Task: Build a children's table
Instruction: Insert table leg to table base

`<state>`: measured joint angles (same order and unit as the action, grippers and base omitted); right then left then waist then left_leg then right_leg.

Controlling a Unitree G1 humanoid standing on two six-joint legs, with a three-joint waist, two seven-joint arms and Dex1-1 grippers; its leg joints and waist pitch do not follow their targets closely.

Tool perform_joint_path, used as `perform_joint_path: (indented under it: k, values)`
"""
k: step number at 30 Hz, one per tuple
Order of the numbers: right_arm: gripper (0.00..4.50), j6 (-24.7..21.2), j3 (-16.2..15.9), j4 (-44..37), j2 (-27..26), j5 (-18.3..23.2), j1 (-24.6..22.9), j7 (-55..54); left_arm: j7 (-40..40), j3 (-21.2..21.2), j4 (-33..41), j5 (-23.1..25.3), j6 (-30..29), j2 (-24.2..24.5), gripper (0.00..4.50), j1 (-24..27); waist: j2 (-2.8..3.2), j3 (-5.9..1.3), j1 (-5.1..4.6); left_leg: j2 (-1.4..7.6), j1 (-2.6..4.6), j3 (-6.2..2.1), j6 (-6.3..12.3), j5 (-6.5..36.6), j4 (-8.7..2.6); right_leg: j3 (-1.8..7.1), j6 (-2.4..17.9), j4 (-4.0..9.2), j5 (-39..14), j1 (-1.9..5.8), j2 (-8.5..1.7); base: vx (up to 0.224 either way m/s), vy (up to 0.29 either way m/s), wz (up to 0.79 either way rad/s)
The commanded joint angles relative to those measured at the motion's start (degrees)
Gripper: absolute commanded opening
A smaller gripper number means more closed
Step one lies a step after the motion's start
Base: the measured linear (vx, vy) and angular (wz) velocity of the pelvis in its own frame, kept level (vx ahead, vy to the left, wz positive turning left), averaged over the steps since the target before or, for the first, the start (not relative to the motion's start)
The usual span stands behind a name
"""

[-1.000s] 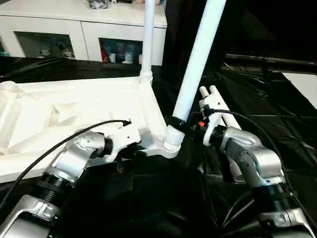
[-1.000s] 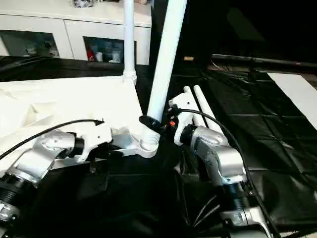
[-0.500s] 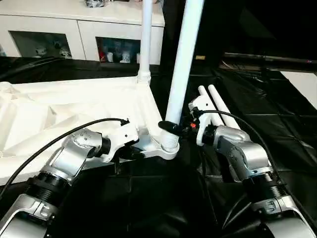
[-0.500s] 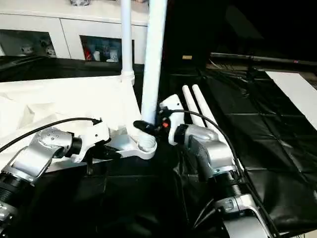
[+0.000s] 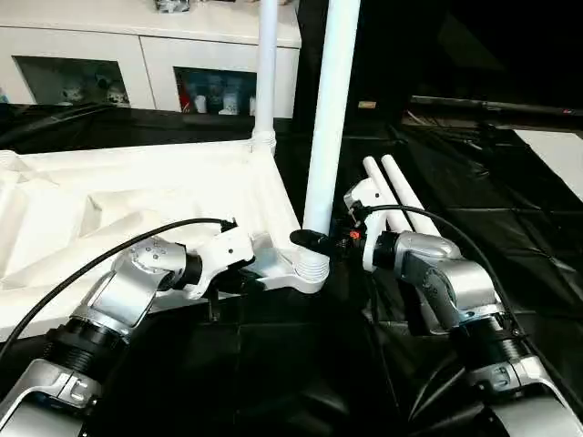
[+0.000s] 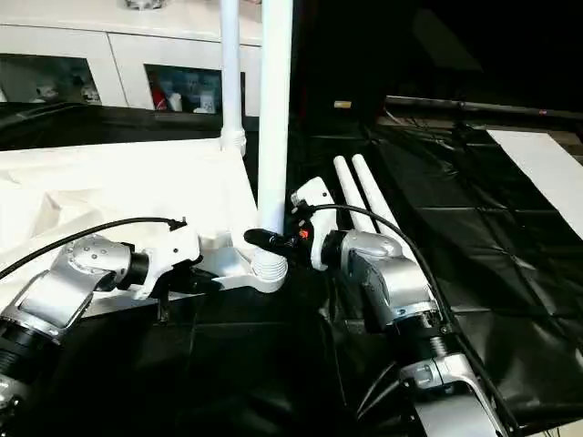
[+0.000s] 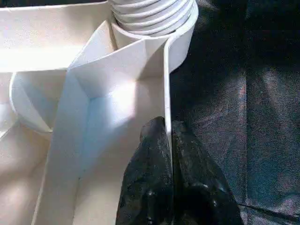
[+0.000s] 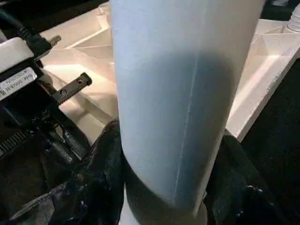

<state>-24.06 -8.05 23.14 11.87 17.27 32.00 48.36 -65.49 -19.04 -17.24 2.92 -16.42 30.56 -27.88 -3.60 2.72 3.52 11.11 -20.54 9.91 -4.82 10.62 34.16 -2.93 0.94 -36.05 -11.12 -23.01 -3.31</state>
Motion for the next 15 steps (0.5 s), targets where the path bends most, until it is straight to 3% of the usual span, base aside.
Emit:
perform_joint_path:
  k: [1,5,10,15]
  values:
    - [1.86,0.5,0.9,2.8,-0.3,-0.2,0.3,-0.5,-0.1,-0.9,0.4,0.3,0.2,0.0,0.00,0.1,0.80,-3.11,0.10,2.01,0.45,-0.58,-0.77,12.4,-4.36,2.82,10.6,4.69,-13.7,2.52,-4.45,0.000,0.000,0.00]
    - [1.86,1.3,1.6,4.9,-0.6,0.4,-0.8,0.0,0.3,-0.4,0.3,-0.1,-0.3,-0.3,0.00,-0.1,0.85,-3.05,0.10,2.10,0.56,-0.67,-1.09,13.6,-4.46,2.79,10.3,4.85,-15.6,2.45,-4.53,0.000,0.000,0.00]
    - [1.86,3.1,2.0,5.9,-0.4,0.6,-3.7,0.5,0.7,0.2,0.1,-0.3,-0.7,-0.3,0.00,0.0,1.19,-3.15,0.23,2.11,0.55,-0.71,-0.95,13.2,-4.47,2.83,10.5,4.75,-14.1,2.55,-4.53,0.000,0.000,0.00]
    - [1.86,7.8,3.8,7.7,-1.6,0.5,-6.7,-0.4,1.4,0.7,0.2,-0.7,-1.0,-0.4,0.00,0.2,1.31,-3.06,0.17,2.12,0.61,-0.74,-1.12,15.0,-4.59,2.79,11.0,4.93,-14.5,2.46,-4.52,0.000,0.000,0.00]
